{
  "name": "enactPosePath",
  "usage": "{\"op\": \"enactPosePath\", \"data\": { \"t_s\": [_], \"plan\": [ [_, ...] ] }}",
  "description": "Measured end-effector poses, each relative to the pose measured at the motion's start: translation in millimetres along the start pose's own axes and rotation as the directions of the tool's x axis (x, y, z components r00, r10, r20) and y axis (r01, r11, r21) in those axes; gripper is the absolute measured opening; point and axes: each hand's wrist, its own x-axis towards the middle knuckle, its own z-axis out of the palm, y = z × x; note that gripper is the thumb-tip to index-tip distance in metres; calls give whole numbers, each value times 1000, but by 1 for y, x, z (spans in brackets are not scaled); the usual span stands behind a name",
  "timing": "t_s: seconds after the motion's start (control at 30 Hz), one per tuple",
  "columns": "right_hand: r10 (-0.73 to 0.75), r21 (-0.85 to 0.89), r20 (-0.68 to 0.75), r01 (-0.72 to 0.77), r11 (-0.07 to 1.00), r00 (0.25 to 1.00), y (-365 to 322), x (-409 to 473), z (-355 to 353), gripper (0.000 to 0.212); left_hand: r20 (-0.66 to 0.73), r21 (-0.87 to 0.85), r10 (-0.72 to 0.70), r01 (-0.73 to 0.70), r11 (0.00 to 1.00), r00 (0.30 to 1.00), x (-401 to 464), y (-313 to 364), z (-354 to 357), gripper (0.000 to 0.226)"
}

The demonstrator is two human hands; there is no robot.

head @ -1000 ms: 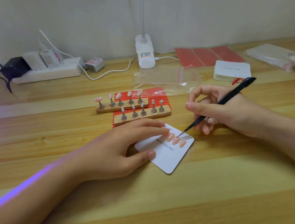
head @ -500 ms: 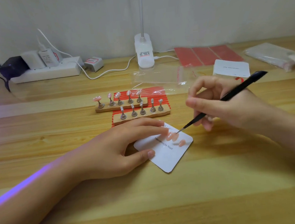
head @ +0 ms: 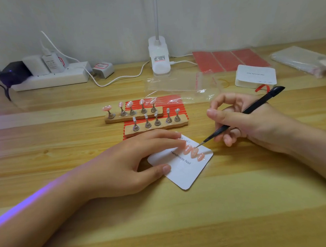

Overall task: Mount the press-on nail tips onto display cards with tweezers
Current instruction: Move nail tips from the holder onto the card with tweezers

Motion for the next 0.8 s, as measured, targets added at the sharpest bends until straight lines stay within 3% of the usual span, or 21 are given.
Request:
{"op": "enactPosePath", "data": {
  "t_s": [0.8],
  "plan": [
    [-152, -175, -27, 145, 974, 988, 0, -8, 3, 23, -17, -3, 16, -16, 1000, 1000, 0, 2, 1, 44]
  ]
}}
